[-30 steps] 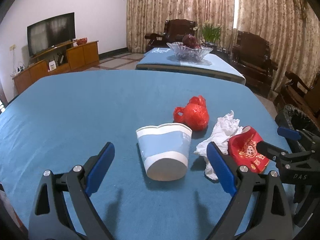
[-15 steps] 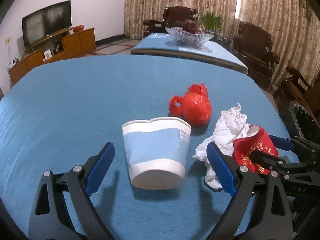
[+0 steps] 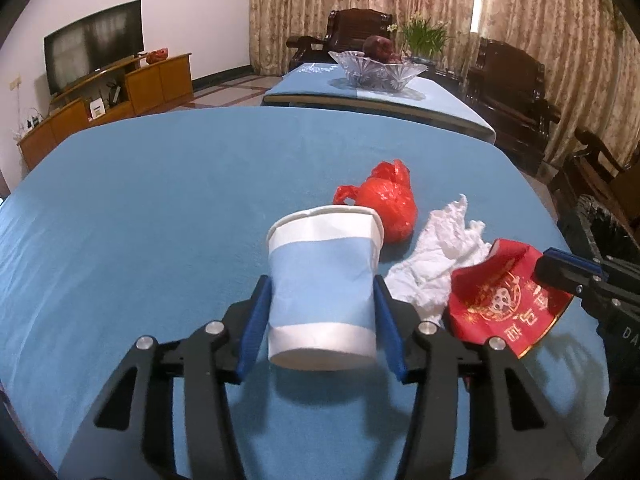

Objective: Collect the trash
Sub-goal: 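Grasp the white paper cup with the left gripper while the right grasps the red envelope, then lift the cup and envelope off the table with both grippers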

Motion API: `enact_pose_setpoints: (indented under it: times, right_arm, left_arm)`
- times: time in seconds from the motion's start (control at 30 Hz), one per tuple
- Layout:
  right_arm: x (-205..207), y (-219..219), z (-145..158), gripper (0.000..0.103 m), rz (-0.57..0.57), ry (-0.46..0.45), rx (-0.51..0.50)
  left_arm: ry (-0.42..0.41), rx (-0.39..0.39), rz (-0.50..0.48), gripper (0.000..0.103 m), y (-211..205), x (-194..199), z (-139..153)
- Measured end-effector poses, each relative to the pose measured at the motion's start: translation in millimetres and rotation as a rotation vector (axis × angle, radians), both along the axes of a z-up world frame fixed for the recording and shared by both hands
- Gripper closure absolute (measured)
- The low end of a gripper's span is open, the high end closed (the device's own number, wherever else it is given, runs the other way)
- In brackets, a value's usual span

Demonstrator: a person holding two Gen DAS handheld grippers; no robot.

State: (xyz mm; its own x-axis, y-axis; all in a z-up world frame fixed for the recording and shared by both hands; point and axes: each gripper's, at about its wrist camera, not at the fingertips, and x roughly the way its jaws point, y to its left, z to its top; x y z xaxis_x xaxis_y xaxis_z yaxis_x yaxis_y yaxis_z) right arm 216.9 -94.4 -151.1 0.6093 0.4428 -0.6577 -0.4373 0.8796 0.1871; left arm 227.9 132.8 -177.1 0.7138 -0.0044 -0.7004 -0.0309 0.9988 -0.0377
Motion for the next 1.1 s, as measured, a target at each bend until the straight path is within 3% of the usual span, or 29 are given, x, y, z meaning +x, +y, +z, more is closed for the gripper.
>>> enact_pose_setpoints:
  times: [0.07, 0.37, 0.5, 0.53, 0.67, 1.1]
  right_arm:
    - [1, 0, 0, 0.087, 0.008, 0.014, -0.004]
    - [9, 4, -24, 0.061, 0.018, 0.094, -0.029]
    - [15, 7, -33, 0.057, 0.028, 0.118, -0.007]
    - [14, 7, -32, 0.059, 0.031, 0.118, -0.004]
    - [9, 1, -19, 0.085, 0.045, 0.070, 0.027]
    - [-19, -8, 41, 0.095, 0.023, -0.102, -0.026]
  left_arm:
    - [0.003, 0.003, 0.005, 0.056, -1, -6, 1]
    - [0.002, 0.015, 0.005, 0.056, -4, -26, -3]
    - [-0.002, 0.015, 0.003, 0.056, -5, -25, -5]
    - [-0.002, 0.011, 0.005, 0.056, -5, -25, -4]
    - [-0.011, 0.012, 0.014, 0.056, -6, -25, 1]
    - [-0.128, 0.018, 0.025, 0.056, -5, -41, 57]
